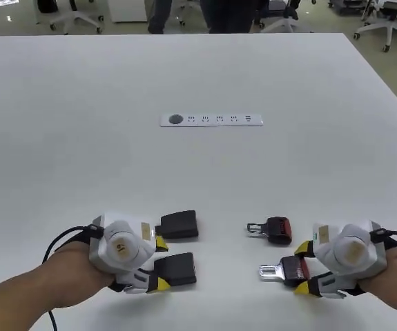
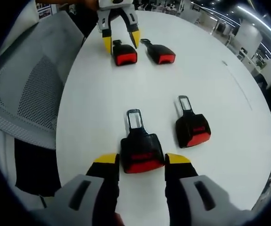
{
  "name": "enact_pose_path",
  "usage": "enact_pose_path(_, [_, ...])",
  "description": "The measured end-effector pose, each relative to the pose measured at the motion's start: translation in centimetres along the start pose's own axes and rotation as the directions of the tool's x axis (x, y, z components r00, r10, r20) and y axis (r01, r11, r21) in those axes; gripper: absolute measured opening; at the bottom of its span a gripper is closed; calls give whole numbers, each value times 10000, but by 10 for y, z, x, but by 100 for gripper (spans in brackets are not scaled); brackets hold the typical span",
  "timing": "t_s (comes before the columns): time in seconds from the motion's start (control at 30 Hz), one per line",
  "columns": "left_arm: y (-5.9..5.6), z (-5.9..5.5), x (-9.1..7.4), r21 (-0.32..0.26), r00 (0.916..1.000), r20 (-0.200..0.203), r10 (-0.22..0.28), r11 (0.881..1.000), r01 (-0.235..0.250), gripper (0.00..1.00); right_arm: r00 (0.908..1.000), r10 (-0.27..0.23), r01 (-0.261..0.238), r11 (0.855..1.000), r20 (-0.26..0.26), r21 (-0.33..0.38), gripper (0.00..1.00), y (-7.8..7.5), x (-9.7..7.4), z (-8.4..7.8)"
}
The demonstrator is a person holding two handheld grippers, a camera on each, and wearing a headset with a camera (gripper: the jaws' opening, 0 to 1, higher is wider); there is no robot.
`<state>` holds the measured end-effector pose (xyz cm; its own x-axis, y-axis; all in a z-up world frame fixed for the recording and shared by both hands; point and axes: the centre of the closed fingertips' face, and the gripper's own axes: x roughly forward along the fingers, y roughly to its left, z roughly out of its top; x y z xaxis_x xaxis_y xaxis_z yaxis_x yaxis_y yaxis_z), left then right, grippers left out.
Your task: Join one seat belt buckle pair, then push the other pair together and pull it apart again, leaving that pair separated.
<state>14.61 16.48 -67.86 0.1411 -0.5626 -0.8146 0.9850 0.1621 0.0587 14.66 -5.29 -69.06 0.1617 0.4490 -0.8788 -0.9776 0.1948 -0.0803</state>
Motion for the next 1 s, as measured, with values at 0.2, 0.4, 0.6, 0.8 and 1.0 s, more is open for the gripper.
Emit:
enact_pose_path(0.2, [-2,-3,5,347,9995,-251,-166,9992,175,34,9999,160,-159,9998,-33,78,34,1,1,-1])
enact_pose_path(0.4, [-2,-7,7,782,9985,-509,-220,9966,259,33,9994,358,-359,9992,7,169,34,2,2,-2])
enact_pose_path(0.6, [-4,-6,6,548,9979,-479,-432,9974,459,33,9978,626,-637,9967,225,513,34,-1,4,-3])
enact_pose_path(0.8, [-6,-5,5,434,9980,-448,-453,9979,473,32,9982,586,-592,9962,103,644,34,-1,5,-2])
enact_pose_path(1.0, [-5,-6,6,395,9972,-568,-496,9979,518,32,9990,438,-445,9970,130,627,33,0,8,5])
